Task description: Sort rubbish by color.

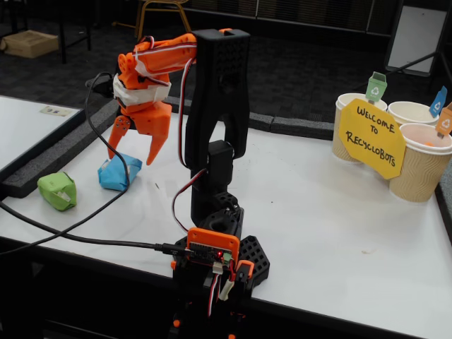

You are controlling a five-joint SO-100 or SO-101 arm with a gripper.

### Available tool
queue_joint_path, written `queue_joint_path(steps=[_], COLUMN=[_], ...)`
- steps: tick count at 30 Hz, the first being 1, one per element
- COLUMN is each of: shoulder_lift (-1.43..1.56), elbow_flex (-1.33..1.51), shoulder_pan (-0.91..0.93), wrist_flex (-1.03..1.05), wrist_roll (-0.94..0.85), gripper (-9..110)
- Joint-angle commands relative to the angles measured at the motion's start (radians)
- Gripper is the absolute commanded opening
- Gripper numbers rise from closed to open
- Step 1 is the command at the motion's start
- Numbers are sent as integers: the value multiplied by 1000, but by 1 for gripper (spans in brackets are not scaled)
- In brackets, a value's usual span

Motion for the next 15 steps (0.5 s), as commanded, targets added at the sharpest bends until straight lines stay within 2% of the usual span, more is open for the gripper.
queue_joint_path(steps=[1, 6, 15], shoulder_lift=[31, 34, 40], elbow_flex=[-49, -57, -192], shoulder_pan=[5, -31, -44], wrist_flex=[40, 110, 199], wrist_roll=[-6, 2, 201], gripper=[20, 20, 20])
